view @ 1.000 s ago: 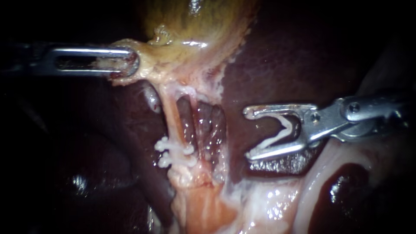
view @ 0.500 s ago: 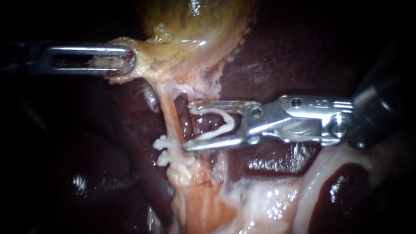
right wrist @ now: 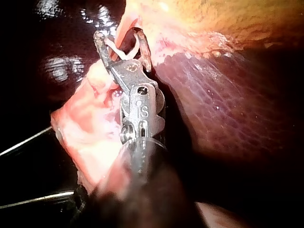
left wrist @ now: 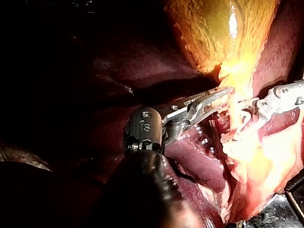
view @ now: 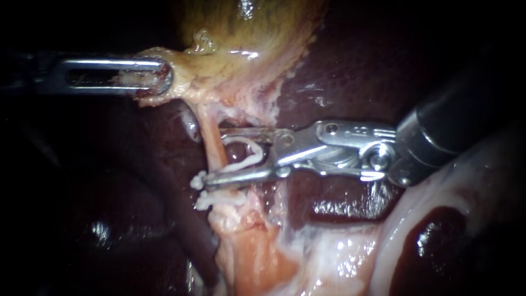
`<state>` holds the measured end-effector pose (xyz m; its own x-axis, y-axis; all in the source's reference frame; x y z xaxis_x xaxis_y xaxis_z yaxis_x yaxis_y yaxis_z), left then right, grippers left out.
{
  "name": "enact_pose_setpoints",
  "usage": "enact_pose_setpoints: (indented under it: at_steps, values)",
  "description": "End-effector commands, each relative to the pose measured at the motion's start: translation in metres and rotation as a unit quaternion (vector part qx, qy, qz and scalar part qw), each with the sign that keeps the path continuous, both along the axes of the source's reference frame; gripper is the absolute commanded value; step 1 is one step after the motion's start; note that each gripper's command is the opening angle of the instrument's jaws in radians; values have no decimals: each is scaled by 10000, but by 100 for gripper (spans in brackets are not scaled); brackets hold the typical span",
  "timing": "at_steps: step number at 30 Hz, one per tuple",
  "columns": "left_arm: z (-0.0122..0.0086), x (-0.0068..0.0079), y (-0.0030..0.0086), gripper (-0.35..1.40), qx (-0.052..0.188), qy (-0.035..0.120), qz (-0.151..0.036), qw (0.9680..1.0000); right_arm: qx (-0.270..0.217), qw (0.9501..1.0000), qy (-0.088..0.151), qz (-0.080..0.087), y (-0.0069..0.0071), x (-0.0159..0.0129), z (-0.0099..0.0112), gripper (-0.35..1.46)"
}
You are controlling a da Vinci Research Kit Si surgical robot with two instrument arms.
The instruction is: Clipping third clip left tube
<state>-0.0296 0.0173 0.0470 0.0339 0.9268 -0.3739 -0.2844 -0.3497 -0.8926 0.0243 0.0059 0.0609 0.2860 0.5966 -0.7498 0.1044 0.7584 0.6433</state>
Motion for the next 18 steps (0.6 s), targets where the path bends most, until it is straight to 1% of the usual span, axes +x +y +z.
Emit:
enact_pose_setpoints:
  at_steps: [1,3,5,9,12,14,16,18]
  values:
    - [0,0,0,-35,1,5,-4,10000,57,9999,101,52,0,6,-2,49]
    - [0,0,0,-35,1,5,-3,10000,183,9993,322,78,1,16,-6,49]
    - [0,1,0,-35,1,5,-2,10000,206,9986,464,162,1,20,-13,49]
    - [-1,2,1,-35,5,1,2,10000,269,9968,702,264,7,22,-38,49]
    - [-1,2,2,-35,-19,4,13,10000,334,9954,830,338,14,17,-59,49]
    - [-1,3,3,-35,-16,2,14,10000,363,9950,864,354,18,14,-69,48]
    - [-1,3,3,-35,-16,2,14,10000,383,9948,873,350,20,12,-76,46]
    - [-1,3,3,-35,-16,2,14,10000,389,9948,877,346,20,11,-79,45]
